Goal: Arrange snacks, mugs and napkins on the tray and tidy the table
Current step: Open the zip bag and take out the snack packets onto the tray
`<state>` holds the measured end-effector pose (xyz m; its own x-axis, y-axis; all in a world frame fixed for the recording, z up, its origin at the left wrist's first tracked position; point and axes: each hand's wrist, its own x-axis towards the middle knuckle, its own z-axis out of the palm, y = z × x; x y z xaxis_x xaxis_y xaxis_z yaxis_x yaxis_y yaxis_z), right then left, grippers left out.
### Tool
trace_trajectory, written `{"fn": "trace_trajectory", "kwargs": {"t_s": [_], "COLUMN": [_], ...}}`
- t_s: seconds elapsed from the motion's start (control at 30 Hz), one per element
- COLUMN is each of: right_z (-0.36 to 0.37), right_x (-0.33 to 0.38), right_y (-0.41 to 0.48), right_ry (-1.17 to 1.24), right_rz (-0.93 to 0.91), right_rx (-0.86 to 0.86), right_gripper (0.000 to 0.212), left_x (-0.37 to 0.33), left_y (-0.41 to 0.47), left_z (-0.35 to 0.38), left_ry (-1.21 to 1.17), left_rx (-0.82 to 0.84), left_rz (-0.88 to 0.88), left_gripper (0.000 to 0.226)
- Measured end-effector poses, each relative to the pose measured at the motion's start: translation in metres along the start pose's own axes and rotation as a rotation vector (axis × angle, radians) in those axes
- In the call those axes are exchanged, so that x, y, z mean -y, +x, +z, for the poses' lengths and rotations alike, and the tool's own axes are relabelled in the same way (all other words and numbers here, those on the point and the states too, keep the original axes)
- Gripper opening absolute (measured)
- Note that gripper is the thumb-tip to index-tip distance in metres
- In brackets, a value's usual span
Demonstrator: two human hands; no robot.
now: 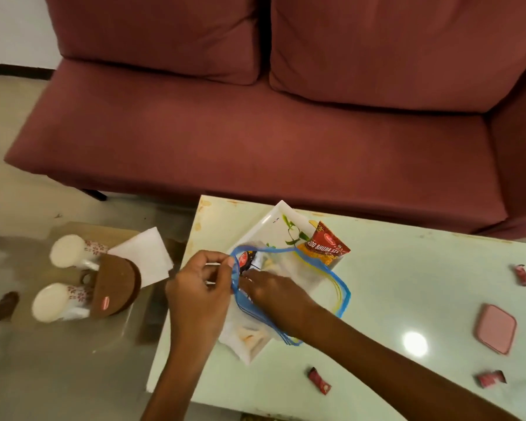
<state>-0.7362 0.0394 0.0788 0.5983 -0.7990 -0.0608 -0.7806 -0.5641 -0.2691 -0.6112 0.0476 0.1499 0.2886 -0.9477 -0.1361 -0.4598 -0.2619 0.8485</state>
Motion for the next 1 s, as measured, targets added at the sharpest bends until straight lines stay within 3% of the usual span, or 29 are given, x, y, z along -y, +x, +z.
{"fn": "trace_trajectory", "kwargs": {"t_s": [0.03,0.07,0.17,0.37,0.43,0.5,0.57,0.8,1.0], "right_z": [0.007,0.014,0.028,0.043,0.040,0.030,0.017,-0.042,-0.084], "right_x": [0.005,0.008,0.008,0.012,0.014,0.015,0.019,0.019,-0.001], "right_y": [0.007,0.014,0.026,0.031,0.035,0.035,0.029,-0.031,-0.058], "right_ry": [-0.097,-0.043,0.275,0.668,0.803,0.855,0.908,1.294,1.372], "right_rz": [0.092,0.196,0.493,0.752,0.857,0.870,0.810,0.655,0.658], "right_rx": [0.063,0.168,0.403,0.331,0.192,0.092,0.067,-0.104,-0.469], "right_gripper": [0.037,0.045,0.048,0.025,0.015,0.042,0.050,0.048,0.025], "left_x": [-0.002,-0.004,-0.011,-0.020,-0.017,-0.013,-0.009,0.001,0.006], "left_y": [-0.004,-0.007,-0.016,-0.023,-0.021,-0.017,-0.013,0.000,0.009], "left_z": [-0.002,-0.005,-0.011,-0.014,-0.016,-0.017,-0.017,-0.019,-0.025], "left_ry": [0.018,0.032,0.031,0.017,0.021,0.037,0.061,0.070,0.119], "left_rx": [0.015,0.028,0.021,0.026,0.004,-0.020,-0.027,-0.065,-0.167], "left_rz": [0.002,0.009,0.007,-0.021,-0.043,-0.052,-0.041,-0.025,-0.024], "left_gripper": [0.003,0.005,0.015,0.020,0.013,0.009,0.009,0.019,0.023]}}
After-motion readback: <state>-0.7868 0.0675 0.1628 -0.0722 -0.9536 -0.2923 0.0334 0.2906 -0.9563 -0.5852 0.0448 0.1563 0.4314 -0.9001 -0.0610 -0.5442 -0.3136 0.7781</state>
